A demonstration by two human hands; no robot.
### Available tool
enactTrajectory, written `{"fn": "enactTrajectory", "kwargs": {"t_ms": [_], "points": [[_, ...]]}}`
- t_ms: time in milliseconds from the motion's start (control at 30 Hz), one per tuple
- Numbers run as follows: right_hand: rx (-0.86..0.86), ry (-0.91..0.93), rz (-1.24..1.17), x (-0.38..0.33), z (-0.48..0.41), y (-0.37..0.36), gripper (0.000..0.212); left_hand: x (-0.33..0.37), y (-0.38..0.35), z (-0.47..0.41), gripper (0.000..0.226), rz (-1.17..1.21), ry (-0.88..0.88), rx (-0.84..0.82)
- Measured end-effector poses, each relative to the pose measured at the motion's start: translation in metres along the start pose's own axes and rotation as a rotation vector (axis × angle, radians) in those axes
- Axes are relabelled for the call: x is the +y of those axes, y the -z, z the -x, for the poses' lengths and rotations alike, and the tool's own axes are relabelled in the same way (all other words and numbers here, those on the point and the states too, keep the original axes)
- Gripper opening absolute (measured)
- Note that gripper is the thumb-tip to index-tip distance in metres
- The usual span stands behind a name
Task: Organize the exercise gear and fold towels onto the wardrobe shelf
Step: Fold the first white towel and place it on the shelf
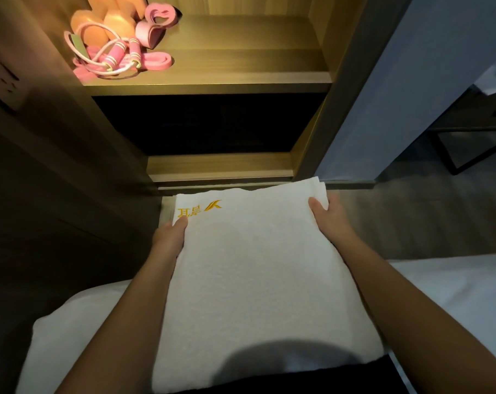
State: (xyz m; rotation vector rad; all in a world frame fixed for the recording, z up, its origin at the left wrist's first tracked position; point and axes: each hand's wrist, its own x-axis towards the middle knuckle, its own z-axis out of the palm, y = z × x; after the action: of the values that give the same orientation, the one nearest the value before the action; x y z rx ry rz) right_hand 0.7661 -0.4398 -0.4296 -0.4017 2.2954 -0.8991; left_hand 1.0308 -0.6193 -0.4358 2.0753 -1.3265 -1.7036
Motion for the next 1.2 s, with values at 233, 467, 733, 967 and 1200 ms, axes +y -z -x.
{"fn": "enactTrajectory", "kwargs": {"t_ms": [233,467,733,967,1200], "points": [[-0.398,-0.370,-0.361,-0.004,-0.023,0.028,0.034,0.011,0.015,0.000,0.017,0.221,0.190,-0.273],[-0.438,-0.350,-0.456,-0.004,-0.042,0.027,0.037,0.033,0.015,-0.005,0.021,0.173,0.125,-0.359],[-0.478,-0.136,-0.078,-0.020,-0.063,0.031,0.060,0.041,0.023,-0.015,0.017,0.034,0.023,-0.290],[-0.625,0.346,0.547,-0.060,-0.083,0.018,0.039,0.076,0.000,-0.037,0.038,-0.676,-0.433,-0.196],[-0.977,0.318,0.601,-0.094,-0.107,-0.017,0.057,0.126,-0.034,-0.044,0.052,-0.956,-0.605,-0.648]]}}
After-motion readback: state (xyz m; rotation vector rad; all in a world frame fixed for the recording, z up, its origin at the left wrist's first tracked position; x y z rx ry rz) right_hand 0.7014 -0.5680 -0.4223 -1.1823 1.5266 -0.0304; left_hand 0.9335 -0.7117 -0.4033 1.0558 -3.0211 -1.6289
